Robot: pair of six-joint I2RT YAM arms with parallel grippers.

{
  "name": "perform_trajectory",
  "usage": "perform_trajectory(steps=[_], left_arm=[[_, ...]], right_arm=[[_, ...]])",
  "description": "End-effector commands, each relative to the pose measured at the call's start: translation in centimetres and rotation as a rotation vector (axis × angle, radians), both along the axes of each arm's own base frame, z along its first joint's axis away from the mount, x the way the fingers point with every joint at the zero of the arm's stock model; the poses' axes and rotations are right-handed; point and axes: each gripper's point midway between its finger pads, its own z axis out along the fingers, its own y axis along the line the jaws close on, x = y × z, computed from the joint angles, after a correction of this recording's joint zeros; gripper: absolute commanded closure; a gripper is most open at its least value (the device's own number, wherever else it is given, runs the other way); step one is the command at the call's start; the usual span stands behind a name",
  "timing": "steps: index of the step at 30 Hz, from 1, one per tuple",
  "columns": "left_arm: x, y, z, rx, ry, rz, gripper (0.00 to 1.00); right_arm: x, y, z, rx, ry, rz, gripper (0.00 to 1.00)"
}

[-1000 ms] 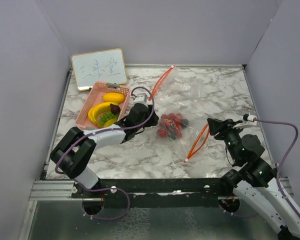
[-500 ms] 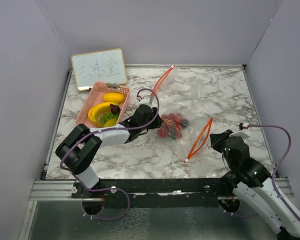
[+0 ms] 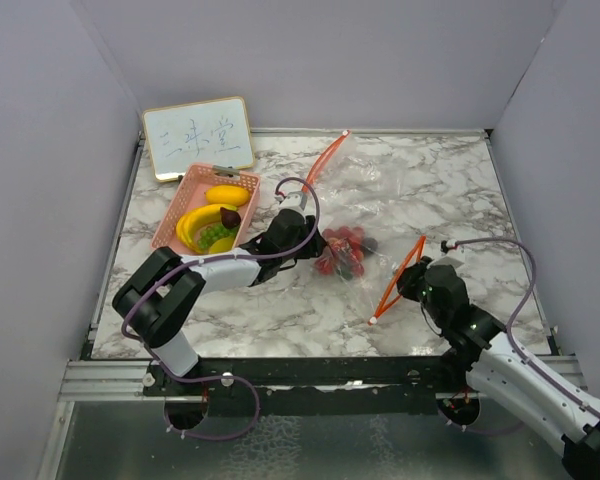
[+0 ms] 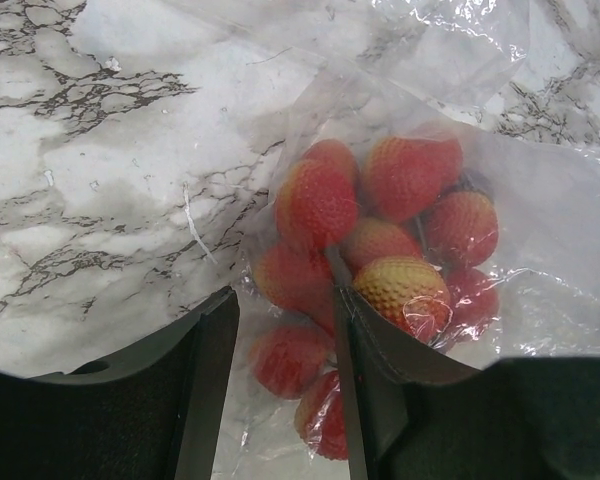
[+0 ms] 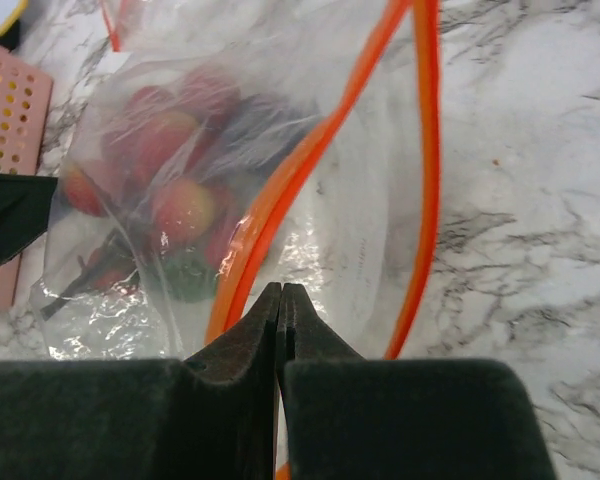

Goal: Open the zip-top bag and remove the fake food

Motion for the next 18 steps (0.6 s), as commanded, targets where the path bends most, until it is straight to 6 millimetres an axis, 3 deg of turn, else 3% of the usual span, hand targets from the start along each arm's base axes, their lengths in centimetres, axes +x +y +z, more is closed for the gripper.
perform_trajectory(steps=[1,10,15,18], left_arm=[[0.2,-1.3,0.8,-0.044,-0.010,-0.027,0.54],[-0.1,-2.3,0.1,-0.050,0.011,-0.047,0.55],[-0.4,-2.4,-0.2,-0.044,0.015,-0.057,0.55],[-0.5,-2.7,-1.5,-0.027,0.038,-0.066,0.56]], right_arm=[[2.1,3.6,2.9,0.073,-0.152,0.132,0.99],[4.4,7.1,5.1,0.085,-0.273,0.284,0.99],[5.1,6.7,2.4,0.070,-0.219,0.258,0.96],[5.4,6.7,0.4,0.049,-0.170,0.262,0.93]])
